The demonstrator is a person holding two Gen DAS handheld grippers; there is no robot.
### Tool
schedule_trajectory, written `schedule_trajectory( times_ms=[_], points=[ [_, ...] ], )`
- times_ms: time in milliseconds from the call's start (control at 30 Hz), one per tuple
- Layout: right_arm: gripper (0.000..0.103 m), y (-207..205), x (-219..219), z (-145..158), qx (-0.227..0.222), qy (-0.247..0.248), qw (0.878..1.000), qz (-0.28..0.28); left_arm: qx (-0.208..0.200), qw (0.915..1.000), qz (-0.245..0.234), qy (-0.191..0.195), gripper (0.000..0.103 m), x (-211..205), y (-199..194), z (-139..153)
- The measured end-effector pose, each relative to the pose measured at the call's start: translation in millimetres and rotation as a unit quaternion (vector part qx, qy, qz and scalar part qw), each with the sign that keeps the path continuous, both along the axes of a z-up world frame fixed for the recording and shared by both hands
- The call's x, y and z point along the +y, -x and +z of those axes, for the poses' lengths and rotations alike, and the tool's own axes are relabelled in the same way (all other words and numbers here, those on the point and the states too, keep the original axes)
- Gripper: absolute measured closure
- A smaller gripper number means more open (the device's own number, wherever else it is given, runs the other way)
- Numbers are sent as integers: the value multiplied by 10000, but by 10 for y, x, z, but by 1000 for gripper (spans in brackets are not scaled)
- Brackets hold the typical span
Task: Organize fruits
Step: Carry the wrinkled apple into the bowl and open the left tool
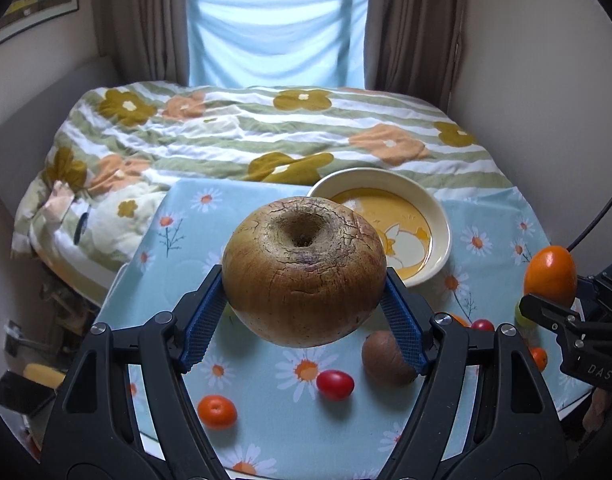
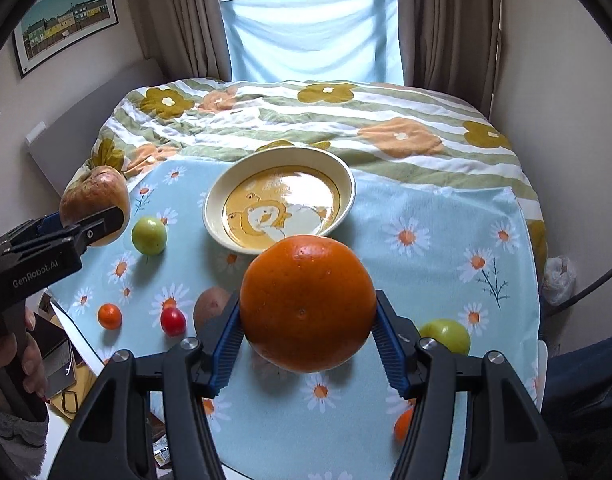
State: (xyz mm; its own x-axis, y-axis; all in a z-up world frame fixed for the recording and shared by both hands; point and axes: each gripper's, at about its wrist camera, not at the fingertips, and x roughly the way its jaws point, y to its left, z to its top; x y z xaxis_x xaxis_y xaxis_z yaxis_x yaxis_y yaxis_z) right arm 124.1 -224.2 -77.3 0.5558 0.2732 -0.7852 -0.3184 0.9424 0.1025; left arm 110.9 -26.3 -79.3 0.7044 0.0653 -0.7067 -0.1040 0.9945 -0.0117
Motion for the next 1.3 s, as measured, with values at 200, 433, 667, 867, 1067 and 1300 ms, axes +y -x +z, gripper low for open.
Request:
schedule_trajectory(
  times_ms=[200,433,667,867,1067,1300],
  points=[
    [46,-357,85,123,-47,-124,9998,-170,-12,9993,-378,-17,23,49,-418,53],
    [46,-774,164,170,-35,-251,9984,-503,74,9956,-929,-16,23,30,-989,-40],
    [46,-1090,153,149,17,-324,9944,-1009,282,9876,-1540,-60,23,-101,-1528,-289],
    [46,-1231,49,66,118,-292,9890,-1443,500,9781,-2018,-122,23,-322,-1861,-548],
    [46,-1267,-86,-38,259,-265,9825,-1823,717,9711,-2265,-243,23,-438,-2119,-792],
    [46,-1289,-142,-155,383,-263,9776,-2051,940,9643,-2437,-428,23,-494,-2280,-996]
  ],
)
